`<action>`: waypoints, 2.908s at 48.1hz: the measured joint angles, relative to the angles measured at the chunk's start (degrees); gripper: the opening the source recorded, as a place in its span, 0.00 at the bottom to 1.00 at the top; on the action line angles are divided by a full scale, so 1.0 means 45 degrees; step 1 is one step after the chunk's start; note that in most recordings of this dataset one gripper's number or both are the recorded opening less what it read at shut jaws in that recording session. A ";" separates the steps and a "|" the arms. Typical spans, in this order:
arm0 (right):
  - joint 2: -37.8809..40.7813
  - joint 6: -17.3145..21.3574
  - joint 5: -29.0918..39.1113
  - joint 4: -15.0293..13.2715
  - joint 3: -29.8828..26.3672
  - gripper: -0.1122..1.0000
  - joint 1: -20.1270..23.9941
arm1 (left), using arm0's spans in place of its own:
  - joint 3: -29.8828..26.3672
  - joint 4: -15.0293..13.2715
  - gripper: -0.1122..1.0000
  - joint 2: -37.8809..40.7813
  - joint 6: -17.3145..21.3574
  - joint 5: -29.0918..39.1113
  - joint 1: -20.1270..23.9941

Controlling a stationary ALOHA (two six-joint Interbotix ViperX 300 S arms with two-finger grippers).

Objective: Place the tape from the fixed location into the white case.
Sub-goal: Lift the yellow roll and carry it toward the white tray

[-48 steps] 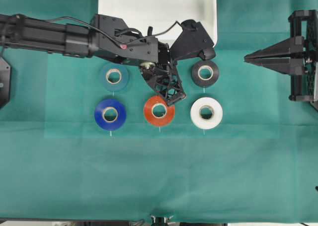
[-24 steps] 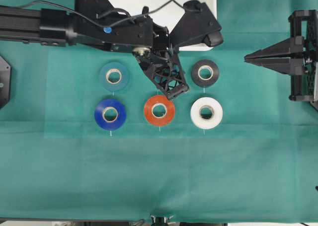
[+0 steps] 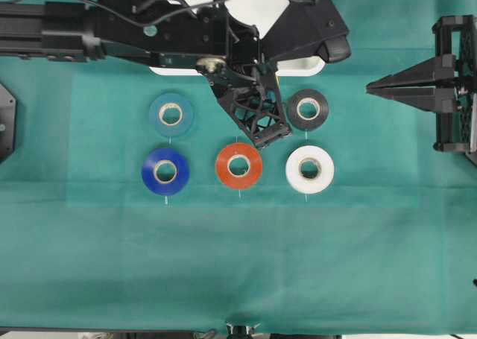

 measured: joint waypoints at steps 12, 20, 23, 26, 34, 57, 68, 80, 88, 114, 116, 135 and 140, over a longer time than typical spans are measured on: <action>0.0000 0.0000 0.0039 0.0000 0.0000 0.10 0.0000 | -0.0469 0.0039 0.31 -0.0742 0.0000 0.0664 0.0000; 0.0000 0.0000 0.0039 0.0000 0.0000 0.10 0.0000 | -0.0977 0.0059 0.31 -0.0840 0.0000 0.1348 0.0000; 0.0020 0.0000 0.0020 0.0000 0.0000 0.10 0.0000 | -0.1094 0.0059 0.31 -0.0859 0.0039 0.1445 0.0000; 0.0020 0.0000 0.0039 0.0000 0.0000 0.10 0.0000 | -0.1133 0.0078 0.31 -0.0840 0.0039 0.1484 0.0000; 0.0020 0.0000 0.0039 0.0000 0.0000 0.10 0.0000 | -0.1152 0.0098 0.31 -0.0840 0.0039 0.1523 0.0000; 0.0020 0.0000 0.0039 0.0000 0.0000 0.10 0.0000 | -0.1152 0.0117 0.31 -0.0840 0.0039 0.1504 0.0000; 0.0000 0.0000 0.0039 0.0000 0.0000 0.10 0.0000 | -0.1152 0.0117 0.31 -0.0840 0.0039 0.1484 0.0020; 0.0020 0.0000 0.0039 0.0000 0.0000 0.10 0.0000 | -0.1152 0.0117 0.31 -0.0840 0.0039 0.1484 0.0156; 0.0020 0.0000 0.0039 0.0000 0.0000 0.10 0.0000 | -0.1152 0.0117 0.31 -0.0840 0.0254 0.1484 0.0605; 0.0020 0.0000 0.0039 0.0000 0.0000 0.10 0.0000 | -0.1152 0.0117 0.31 -0.0840 0.1406 0.1465 0.3496; 0.0020 0.0000 0.0039 0.0000 0.0000 0.10 0.0000 | -0.1152 0.0117 0.31 -0.0840 0.1465 0.1465 0.3652; 0.0020 0.0000 0.0137 0.0000 0.0000 0.10 0.0000 | -0.1152 0.0137 0.31 -0.0840 0.1699 0.1465 0.4492; 0.0000 0.0000 0.0137 0.0000 0.0000 0.10 0.0000 | -0.1152 0.0117 0.31 -0.0840 0.1699 0.1465 0.4492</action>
